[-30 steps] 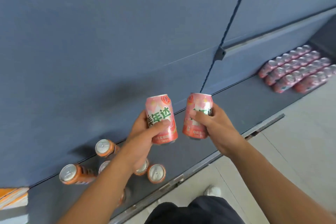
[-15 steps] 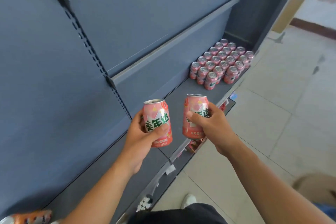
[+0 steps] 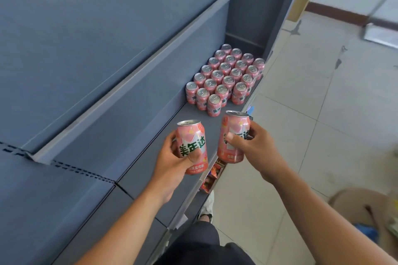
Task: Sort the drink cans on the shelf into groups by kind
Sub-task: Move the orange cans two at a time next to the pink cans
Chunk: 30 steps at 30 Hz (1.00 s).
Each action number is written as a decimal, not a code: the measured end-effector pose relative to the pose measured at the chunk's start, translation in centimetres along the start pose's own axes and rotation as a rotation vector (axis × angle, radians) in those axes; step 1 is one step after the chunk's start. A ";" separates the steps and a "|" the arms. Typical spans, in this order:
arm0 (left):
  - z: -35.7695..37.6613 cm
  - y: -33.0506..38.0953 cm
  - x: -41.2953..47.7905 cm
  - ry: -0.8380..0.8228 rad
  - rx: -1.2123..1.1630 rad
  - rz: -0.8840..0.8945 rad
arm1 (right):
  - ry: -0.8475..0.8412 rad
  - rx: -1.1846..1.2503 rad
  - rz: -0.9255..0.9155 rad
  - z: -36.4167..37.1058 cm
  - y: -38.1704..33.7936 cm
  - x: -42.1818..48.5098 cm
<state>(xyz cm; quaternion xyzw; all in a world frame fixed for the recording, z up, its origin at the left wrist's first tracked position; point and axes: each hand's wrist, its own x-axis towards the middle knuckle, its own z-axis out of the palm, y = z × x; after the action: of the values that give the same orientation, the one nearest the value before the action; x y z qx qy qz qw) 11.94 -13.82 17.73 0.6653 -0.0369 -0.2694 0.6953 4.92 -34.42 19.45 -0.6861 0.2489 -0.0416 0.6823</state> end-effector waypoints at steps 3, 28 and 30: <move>0.9 0.1 4.7 -0.004 -0.013 -0.027 | 0.002 -0.038 0.012 -1.1 -0.2 4.4; 12.0 -3.9 24.1 0.438 0.021 -0.327 | -0.532 -0.460 0.120 -8.8 0.7 34.2; 13.5 -4.9 24.4 0.462 0.051 -0.344 | -0.595 -0.487 0.121 -9.5 1.8 35.3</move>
<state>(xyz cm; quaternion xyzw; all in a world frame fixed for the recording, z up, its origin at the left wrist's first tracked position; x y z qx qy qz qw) 25.60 -36.23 7.15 0.7229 0.2292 -0.2235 0.6123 31.48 -57.07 8.38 -0.7941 0.0828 0.2601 0.5430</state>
